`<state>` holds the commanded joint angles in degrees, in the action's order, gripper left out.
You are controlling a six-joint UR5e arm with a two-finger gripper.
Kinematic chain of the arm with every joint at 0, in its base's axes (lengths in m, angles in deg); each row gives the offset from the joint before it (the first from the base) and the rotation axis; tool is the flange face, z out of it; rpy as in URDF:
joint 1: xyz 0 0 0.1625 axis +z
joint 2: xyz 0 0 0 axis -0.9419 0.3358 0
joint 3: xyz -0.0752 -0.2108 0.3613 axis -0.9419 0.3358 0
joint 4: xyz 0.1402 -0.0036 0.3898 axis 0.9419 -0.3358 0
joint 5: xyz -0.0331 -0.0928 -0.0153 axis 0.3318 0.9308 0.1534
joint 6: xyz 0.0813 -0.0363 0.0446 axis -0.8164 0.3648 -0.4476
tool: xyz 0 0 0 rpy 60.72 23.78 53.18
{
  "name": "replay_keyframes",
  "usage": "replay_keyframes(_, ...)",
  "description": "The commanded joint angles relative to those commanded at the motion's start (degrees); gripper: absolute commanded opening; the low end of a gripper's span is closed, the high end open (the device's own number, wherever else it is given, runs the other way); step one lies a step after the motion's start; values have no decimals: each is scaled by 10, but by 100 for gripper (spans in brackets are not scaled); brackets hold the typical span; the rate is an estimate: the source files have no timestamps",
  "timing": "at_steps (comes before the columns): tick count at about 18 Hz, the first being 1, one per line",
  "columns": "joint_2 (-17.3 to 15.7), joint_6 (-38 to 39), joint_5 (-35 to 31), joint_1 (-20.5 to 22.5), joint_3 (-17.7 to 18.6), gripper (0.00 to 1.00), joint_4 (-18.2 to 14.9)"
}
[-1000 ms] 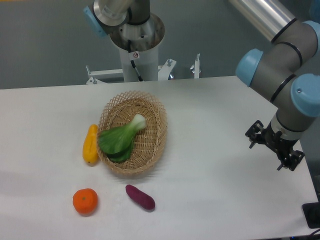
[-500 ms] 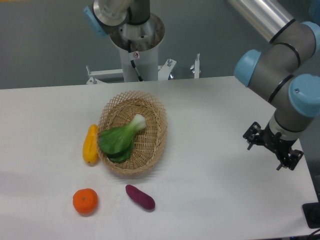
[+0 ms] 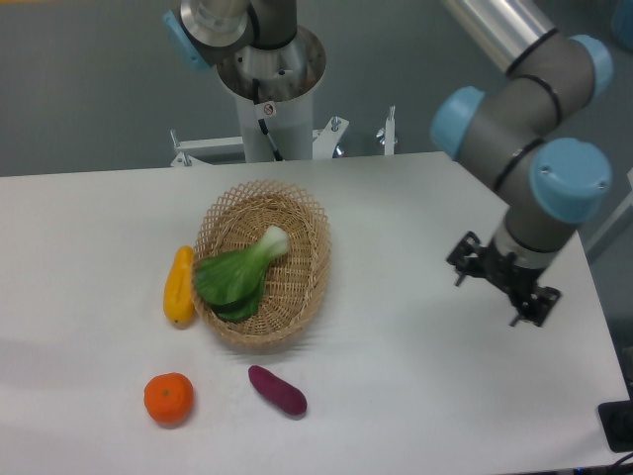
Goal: Pick up the green vegetable from the basket
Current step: 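Move the gripper over the basket and lower onto the bok choy stem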
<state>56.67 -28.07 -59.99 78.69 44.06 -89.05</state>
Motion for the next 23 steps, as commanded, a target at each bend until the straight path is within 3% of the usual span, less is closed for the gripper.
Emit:
replay_keyframes(2,-25,-4,-1,-16,46,100,4)
replay_keyframes(7,-49,-1,-1,-44,106,100,24)
replay_keyframes(9,-55,0,-1,-54,121,100,36)
replay_keyframes(23,-122,10,31,-115,241,100,37)
